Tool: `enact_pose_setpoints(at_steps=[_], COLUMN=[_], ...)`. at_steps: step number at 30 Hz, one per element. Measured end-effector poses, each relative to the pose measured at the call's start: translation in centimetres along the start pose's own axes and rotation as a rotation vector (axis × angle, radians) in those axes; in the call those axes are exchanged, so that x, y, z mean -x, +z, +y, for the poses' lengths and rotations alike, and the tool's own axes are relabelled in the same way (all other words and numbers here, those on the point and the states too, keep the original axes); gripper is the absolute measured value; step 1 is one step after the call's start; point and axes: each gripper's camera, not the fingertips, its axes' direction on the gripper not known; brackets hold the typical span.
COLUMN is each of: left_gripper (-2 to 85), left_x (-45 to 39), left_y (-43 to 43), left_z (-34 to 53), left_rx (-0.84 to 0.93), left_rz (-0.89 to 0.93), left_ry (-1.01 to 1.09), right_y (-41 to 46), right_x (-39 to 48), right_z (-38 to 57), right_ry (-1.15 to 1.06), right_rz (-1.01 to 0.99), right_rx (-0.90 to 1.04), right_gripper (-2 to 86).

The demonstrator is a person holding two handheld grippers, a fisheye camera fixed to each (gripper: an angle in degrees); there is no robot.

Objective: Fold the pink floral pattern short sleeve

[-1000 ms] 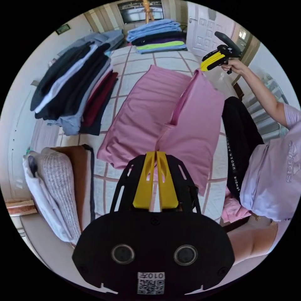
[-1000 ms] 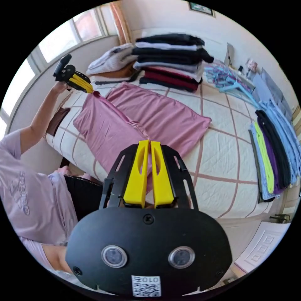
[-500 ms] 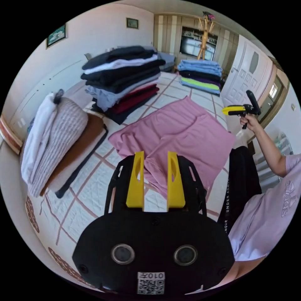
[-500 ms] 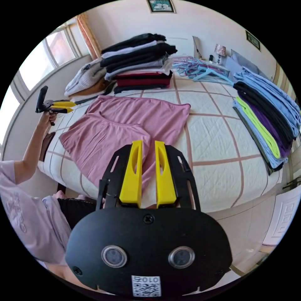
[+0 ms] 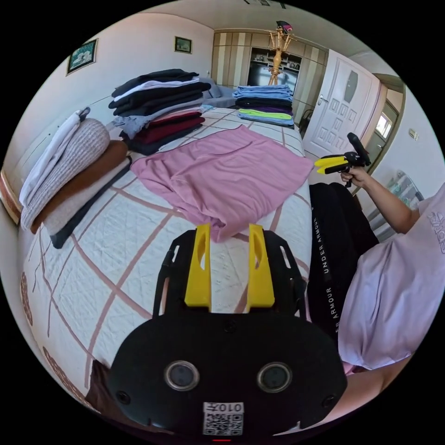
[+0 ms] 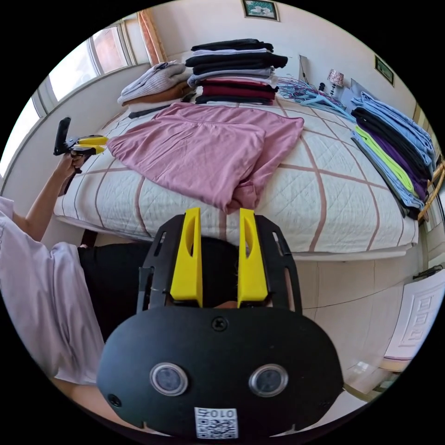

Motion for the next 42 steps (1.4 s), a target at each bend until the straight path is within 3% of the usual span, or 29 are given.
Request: enact_pose_setpoints(at_steps=[7, 16, 24, 32, 38, 42], left_gripper=[6.8, 2.3, 0.9, 0.6, 0.8, 2.0], left_x=[-1.4, -1.1, -1.1, -7.2, -9.8, -8.0], left_y=[2.1, 0.9, -2.9, -4.8, -2.7, -1.3], left_z=[-0.7, 0.4, 2.9, 9.4, 13.8, 15.0], left_rx=[0.021, 0.006, 0.030, 0.146, 0.165, 0.144], left_rz=[0.079, 0.142, 0.172, 0.168, 0.107, 0.182], left_ry=[0.128, 0.138, 0.115, 0.065, -0.009, -0.089], right_y=[-0.2, 0.5, -4.6, -7.7, -6.9, -5.5], right_x=[0.8, 1.3, 3.4, 6.6, 6.5, 5.4], right_z=[-0.1, -1.4, -0.2, 4.5, 6.9, 6.8], right_ry=[-0.009, -0.064, -0.179, -0.266, -0.203, -0.144], right_rz=[0.035, -0.018, 0.012, -0.031, -0.038, -0.081], right_rx=[-0.029, -0.021, 0.019, 0.081, 0.124, 0.158], right_gripper=[10.5, 5.4, 3.8, 3.8, 3.1, 2.7])
